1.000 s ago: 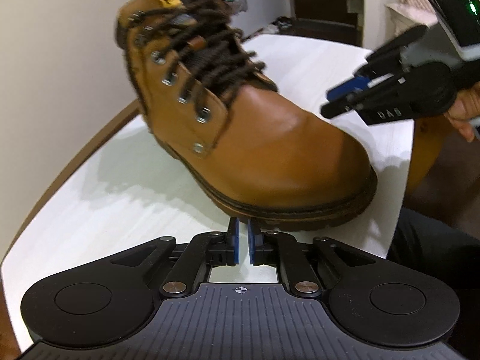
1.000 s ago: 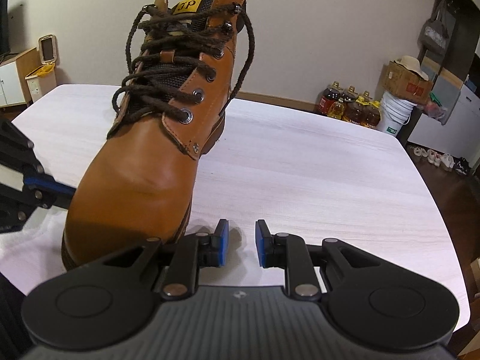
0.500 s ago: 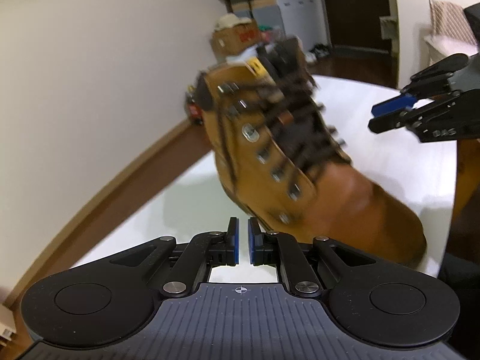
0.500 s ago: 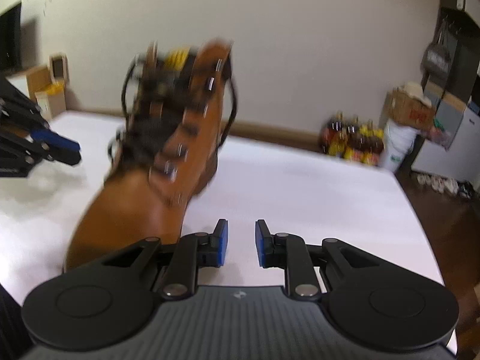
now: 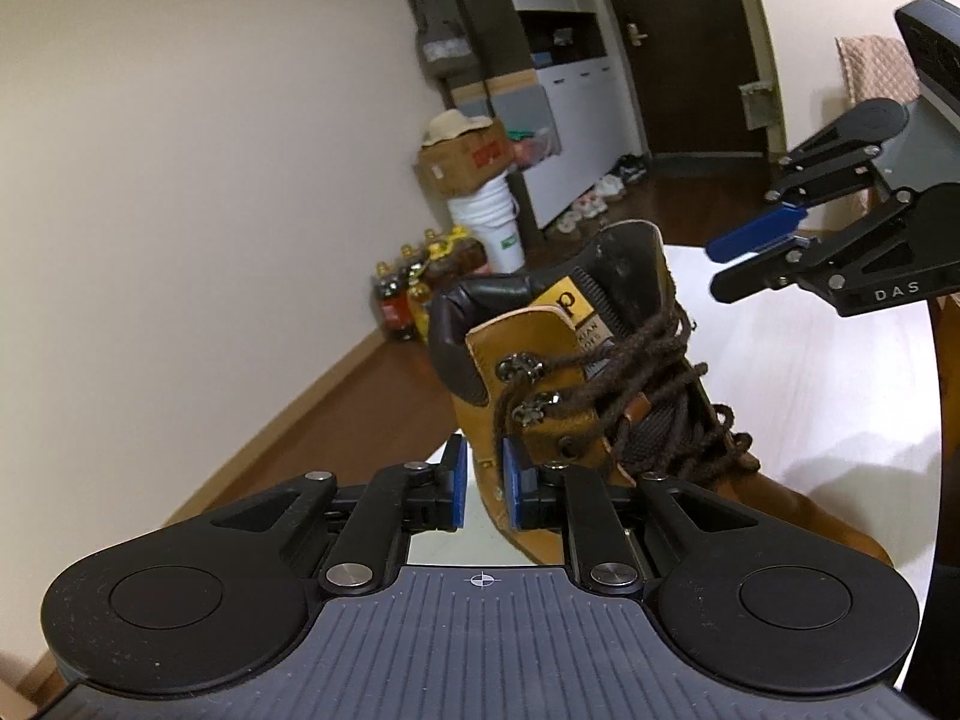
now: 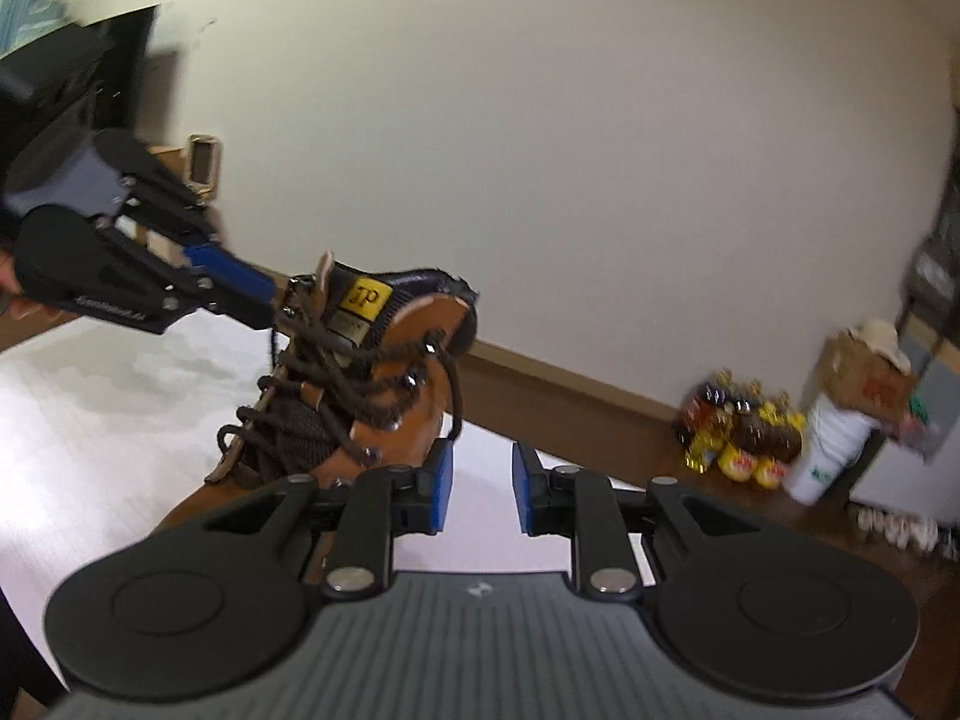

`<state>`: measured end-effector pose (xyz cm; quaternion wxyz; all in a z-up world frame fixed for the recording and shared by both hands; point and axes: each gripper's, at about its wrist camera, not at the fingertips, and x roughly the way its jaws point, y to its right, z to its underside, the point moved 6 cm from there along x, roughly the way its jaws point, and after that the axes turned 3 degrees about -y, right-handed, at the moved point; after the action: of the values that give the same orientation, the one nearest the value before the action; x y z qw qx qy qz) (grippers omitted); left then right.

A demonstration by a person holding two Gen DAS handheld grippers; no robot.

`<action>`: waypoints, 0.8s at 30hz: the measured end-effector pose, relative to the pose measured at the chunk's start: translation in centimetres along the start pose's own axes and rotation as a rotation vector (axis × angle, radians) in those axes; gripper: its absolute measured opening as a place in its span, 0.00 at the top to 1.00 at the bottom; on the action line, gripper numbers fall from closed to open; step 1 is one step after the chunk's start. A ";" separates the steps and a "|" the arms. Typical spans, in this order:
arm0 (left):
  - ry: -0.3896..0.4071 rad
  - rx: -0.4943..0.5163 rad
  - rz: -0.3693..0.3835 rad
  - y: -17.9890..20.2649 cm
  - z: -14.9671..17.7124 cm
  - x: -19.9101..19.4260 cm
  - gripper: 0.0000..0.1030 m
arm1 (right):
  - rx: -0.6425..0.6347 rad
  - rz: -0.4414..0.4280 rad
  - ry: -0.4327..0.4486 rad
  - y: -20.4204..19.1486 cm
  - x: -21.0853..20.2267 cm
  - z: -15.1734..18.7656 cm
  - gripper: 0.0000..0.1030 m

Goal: Lace up shoes with both hands
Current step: 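Grasp the boot collar with the left gripper and tilt it toward the right gripper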

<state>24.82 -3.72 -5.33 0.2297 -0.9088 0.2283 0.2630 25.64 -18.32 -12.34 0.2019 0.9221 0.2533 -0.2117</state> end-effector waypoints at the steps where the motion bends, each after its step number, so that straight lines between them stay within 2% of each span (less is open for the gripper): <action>1: 0.000 -0.002 0.003 0.1 0.0 0.1 0.85 | -0.011 0.002 -0.002 -0.1 0.2 -0.1 0.78; 4: -0.005 0.001 0.017 0.5 0.6 -0.2 0.85 | -0.017 0.012 -0.014 -0.1 0.8 0.2 0.78; 8: -0.018 0.012 0.032 1.3 1.9 -0.1 0.84 | 0.037 -0.042 -0.023 -0.4 1.1 1.2 0.78; 16: -0.037 -0.004 0.064 2.2 3.1 -0.6 0.84 | 0.041 -0.098 -0.041 -2.4 1.4 3.6 0.78; 20: 0.004 0.094 0.129 4.7 3.8 -1.8 0.84 | -0.045 -0.115 0.000 -4.2 0.0 4.1 0.78; 24: -0.009 0.195 0.135 6.6 4.2 -1.4 0.84 | -0.194 -0.098 0.040 -6.0 -0.6 3.6 0.78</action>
<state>18.66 -6.27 -9.67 0.2998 -0.8636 0.3123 0.2583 20.79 -15.54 -16.65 0.2746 0.8888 0.3214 -0.1772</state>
